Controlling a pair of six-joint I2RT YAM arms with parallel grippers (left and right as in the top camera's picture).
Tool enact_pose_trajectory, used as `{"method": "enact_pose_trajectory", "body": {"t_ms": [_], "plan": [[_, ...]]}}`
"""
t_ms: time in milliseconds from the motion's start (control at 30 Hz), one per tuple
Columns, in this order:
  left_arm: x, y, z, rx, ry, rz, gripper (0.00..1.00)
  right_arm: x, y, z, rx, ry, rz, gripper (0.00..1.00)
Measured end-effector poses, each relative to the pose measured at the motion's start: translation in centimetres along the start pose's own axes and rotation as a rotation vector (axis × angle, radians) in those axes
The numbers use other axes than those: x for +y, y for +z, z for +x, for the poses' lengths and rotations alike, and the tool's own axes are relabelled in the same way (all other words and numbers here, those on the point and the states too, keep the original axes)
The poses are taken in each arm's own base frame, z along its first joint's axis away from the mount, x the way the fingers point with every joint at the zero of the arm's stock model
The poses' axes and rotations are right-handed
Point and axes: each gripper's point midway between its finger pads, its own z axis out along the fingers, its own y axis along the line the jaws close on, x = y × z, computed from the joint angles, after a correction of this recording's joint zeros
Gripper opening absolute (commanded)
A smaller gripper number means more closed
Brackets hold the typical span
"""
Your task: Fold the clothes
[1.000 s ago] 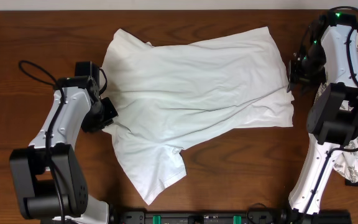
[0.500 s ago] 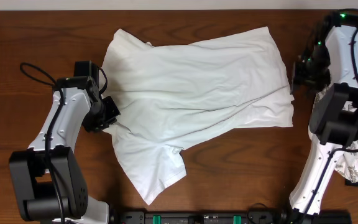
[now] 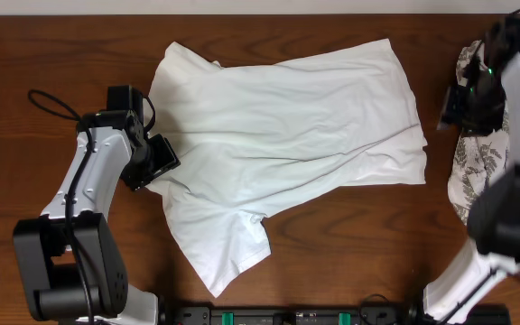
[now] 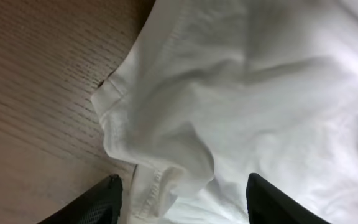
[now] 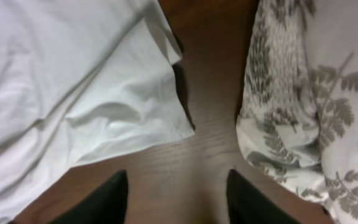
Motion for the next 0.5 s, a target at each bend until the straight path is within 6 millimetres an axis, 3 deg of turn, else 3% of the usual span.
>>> {"method": "enact_pose_trajectory", "body": {"t_ms": [100,300,500], "plan": [[0.0,0.0,0.0,-0.001,0.0,0.0,0.65,-0.5,1.7,1.8,-0.014,0.012,0.004,0.58],[0.0,0.0,0.0,0.001,0.0,0.002,0.65,-1.7,8.1,4.4,0.061,0.031,0.02,0.51],[-0.2,0.0,0.1,0.006,0.0,0.011,0.65,-2.3,9.7,3.5,0.006,-0.023,-0.003,0.51]]}}
